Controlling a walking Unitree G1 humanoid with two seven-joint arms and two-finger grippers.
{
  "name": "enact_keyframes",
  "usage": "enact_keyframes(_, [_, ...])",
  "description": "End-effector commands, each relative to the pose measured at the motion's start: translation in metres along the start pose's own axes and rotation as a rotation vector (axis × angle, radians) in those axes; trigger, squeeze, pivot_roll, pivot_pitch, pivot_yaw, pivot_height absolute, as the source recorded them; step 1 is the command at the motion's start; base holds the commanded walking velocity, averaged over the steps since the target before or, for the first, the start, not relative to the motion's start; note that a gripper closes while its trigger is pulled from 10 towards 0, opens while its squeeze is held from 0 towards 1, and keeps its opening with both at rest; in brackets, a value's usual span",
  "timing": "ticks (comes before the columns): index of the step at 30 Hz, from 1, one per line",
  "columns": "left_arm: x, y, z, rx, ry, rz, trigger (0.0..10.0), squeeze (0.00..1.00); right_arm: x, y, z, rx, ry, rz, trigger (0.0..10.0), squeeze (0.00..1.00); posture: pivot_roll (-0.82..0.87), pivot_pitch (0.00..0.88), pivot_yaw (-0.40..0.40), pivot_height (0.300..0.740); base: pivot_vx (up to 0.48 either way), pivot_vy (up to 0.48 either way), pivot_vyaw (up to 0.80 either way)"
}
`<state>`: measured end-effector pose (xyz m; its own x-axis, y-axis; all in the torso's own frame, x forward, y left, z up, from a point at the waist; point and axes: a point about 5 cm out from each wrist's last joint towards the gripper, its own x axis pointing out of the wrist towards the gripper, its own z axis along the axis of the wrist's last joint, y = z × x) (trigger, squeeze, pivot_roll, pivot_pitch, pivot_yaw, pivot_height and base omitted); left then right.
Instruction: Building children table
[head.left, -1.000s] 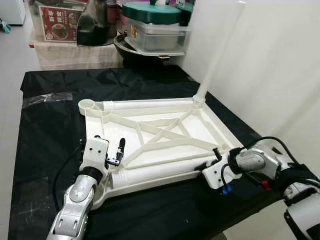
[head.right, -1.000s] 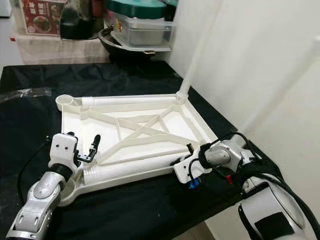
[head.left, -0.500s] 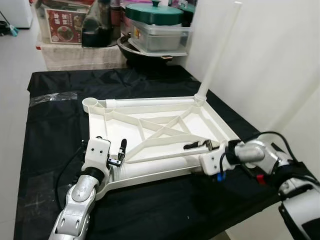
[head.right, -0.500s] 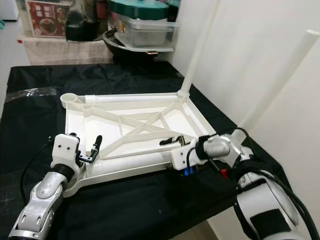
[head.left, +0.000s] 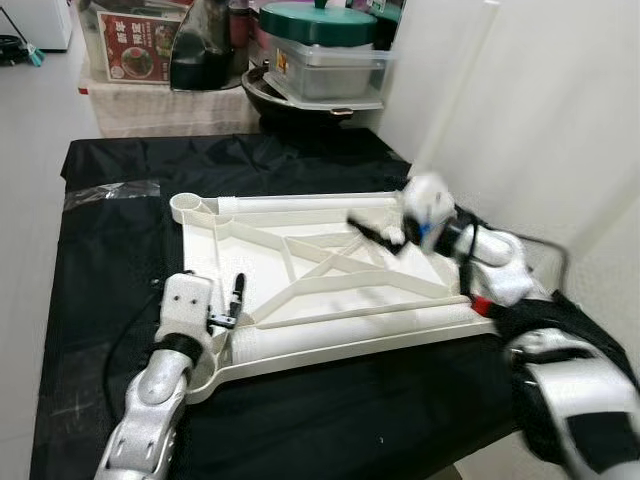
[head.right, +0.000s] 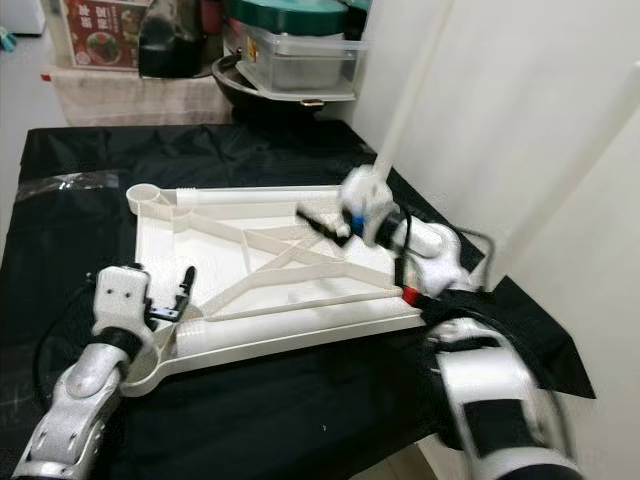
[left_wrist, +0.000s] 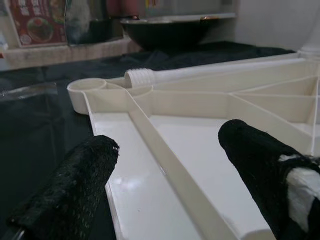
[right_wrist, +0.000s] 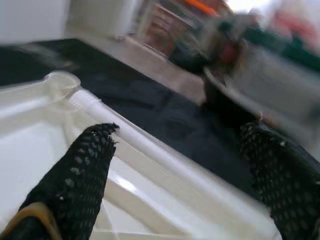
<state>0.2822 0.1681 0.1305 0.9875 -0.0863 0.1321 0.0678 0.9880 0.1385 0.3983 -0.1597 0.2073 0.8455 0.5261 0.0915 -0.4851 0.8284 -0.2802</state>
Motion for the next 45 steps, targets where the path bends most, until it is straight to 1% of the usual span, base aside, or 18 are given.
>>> enact_keyframes(1, [-0.002,0.002,0.005,-0.018,-0.036,0.021,10.0,0.00,-0.002,0.003,-0.013,0.101,0.024,-0.095,10.0,0.00,0.07,0.000,-0.156,0.740,0.000,0.000,0.00])
enact_keyframes(2, [-0.002,0.002,0.005,-0.018,-0.036,0.021,10.0,0.00,-0.002,0.003,-0.013,0.101,0.024,-0.095,10.0,0.00,0.07,0.000,-0.156,0.740,0.000,0.000,0.00])
enact_keyframes(3, [-0.002,0.007,0.012,0.002,-0.073,0.063,10.0,0.00,0.001,0.012,-0.018,0.177,0.026,-0.115,10.0,0.00,0.08,0.000,-0.154,0.740,0.000,0.000,0.00])
enact_keyframes(4, [-0.002,0.007,0.012,0.002,-0.073,0.063,10.0,0.00,0.001,0.012,-0.018,0.177,0.026,-0.115,10.0,0.00,0.08,0.000,-0.154,0.740,0.000,0.000,0.00])
enact_keyframes(5, [-0.003,0.012,0.020,0.021,-0.110,0.098,10.0,0.00,0.004,0.023,-0.026,0.285,0.040,-0.137,10.0,0.00,0.08,0.000,-0.151,0.740,0.000,0.000,0.00])
enact_keyframes(6, [-0.003,0.012,0.020,0.021,-0.110,0.098,10.0,0.00,0.004,0.023,-0.026,0.285,0.040,-0.137,10.0,0.00,0.08,0.000,-0.151,0.740,0.000,0.000,0.00])
enact_keyframes(7, [-0.004,0.015,0.025,0.037,-0.132,0.114,10.0,0.00,0.005,0.032,-0.032,0.382,0.059,-0.167,10.0,0.00,0.09,0.000,-0.157,0.740,0.000,0.000,0.00])
enact_keyframes(8, [-0.004,0.015,0.025,0.037,-0.132,0.114,10.0,0.00,0.005,0.032,-0.032,0.382,0.059,-0.167,10.0,0.00,0.09,0.000,-0.157,0.740,0.000,0.000,0.00])
enact_keyframes(9, [-0.007,0.017,0.028,0.056,-0.145,0.116,10.0,0.00,0.006,0.040,-0.036,0.440,0.067,-0.196,10.0,0.00,0.09,0.000,-0.159,0.740,0.000,0.000,0.00])
enact_keyframes(10, [-0.011,0.017,0.029,0.063,-0.146,0.111,10.0,0.00,0.004,0.043,-0.034,0.446,0.029,-0.233,10.0,0.00,0.10,0.000,-0.162,0.740,0.000,0.000,0.00])
enact_keyframes(14, [-0.014,0.017,0.029,0.068,-0.145,0.108,10.0,0.00,0.002,0.045,-0.030,0.444,-0.004,-0.245,10.0,0.00,0.10,0.000,-0.162,0.740,0.000,0.000,0.00])
enact_keyframes(15, [-0.021,0.017,0.030,0.076,-0.146,0.103,10.0,0.00,-0.001,0.045,-0.021,0.391,-0.062,-0.267,10.0,0.00,0.10,0.000,-0.158,0.740,0.000,0.000,0.00])
enact_keyframes(18, [-0.025,0.016,0.032,0.081,-0.147,0.100,10.0,0.00,-0.003,0.045,-0.014,0.355,-0.100,-0.280,10.0,0.00,0.10,0.000,-0.158,0.740,0.000,0.000,0.00])
enact_keyframes(19, [-0.031,0.016,0.034,0.086,-0.148,0.097,10.0,0.00,-0.007,0.045,-0.007,0.298,-0.148,-0.302,10.0,0.00,0.10,0.000,-0.157,0.740,0.000,0.000,0.00])
enact_keyframes(20, [-0.031,0.016,0.034,0.086,-0.148,0.097,10.0,0.00,-0.007,0.045,-0.007,0.298,-0.148,-0.302,10.0,0.00,0.10,0.000,-0.157,0.740,0.000,0.000,0.00])
enact_keyframes(23, [-0.044,0.020,0.035,0.094,-0.134,0.129,10.0,0.00,-0.014,0.046,0.006,0.222,-0.226,-0.338,10.0,0.00,0.11,0.000,-0.161,0.740,0.000,0.000,0.00])
enact_keyframes(31, [-0.046,0.022,0.035,0.096,-0.126,0.140,10.0,0.00,-0.013,0.052,0.011,0.262,-0.229,-0.334,10.0,0.00,0.12,0.000,-0.163,0.740,0.000,0.077,0.00])
enact_keyframes(45, [-0.048,0.018,0.037,0.086,-0.112,0.123,10.0,0.00,-0.015,0.059,0.012,0.278,-0.175,-0.342,10.0,0.00,0.12,0.000,-0.163,0.740,0.000,0.473,0.00])
